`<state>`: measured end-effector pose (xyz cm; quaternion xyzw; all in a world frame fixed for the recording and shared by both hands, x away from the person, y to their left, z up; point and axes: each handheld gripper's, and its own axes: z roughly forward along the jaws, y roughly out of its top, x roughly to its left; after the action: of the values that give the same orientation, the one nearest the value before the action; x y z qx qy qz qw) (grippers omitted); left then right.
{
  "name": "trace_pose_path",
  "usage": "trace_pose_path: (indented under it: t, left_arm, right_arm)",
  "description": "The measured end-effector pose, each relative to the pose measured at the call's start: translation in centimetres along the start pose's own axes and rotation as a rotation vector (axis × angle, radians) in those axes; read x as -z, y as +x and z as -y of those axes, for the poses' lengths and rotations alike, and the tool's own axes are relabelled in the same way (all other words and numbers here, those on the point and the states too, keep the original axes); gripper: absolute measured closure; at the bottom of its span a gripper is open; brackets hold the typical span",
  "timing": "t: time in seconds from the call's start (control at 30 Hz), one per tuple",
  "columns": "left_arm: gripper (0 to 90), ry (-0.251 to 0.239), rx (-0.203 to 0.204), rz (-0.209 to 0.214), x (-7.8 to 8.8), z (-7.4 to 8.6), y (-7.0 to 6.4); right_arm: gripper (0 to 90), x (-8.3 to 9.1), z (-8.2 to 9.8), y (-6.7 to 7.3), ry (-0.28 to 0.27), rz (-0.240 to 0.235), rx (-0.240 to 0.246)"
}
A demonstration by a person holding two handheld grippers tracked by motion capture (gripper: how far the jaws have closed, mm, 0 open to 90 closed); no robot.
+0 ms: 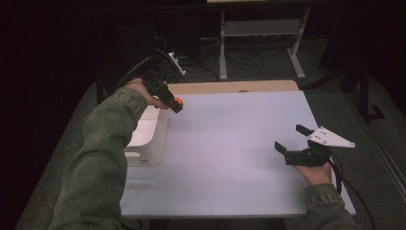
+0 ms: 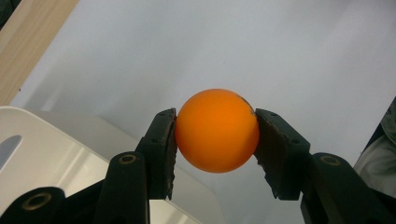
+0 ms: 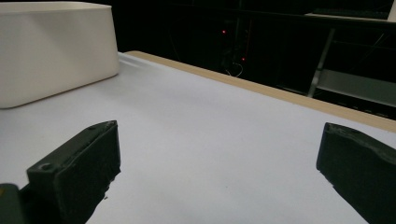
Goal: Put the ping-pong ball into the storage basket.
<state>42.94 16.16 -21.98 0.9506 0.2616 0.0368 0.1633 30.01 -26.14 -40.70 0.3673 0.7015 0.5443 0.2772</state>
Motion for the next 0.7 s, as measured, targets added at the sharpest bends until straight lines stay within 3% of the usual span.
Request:
trace_pose_path:
  t: [0.47, 0.7]
  left_arm:
    - [50.5, -0.010, 0.022, -0.012, 0.9, 1.4, 0.2]
    - [50.5, -0.026, 0.061, -0.025, 1.9, 3.5, 0.7]
  right_arm:
    - [0.0, 0.2, 0.0, -0.1, -0.009, 0.005, -0.006]
    - [0.0, 0.1, 0.0, -0.1, 0.000, 0.005, -0.001]
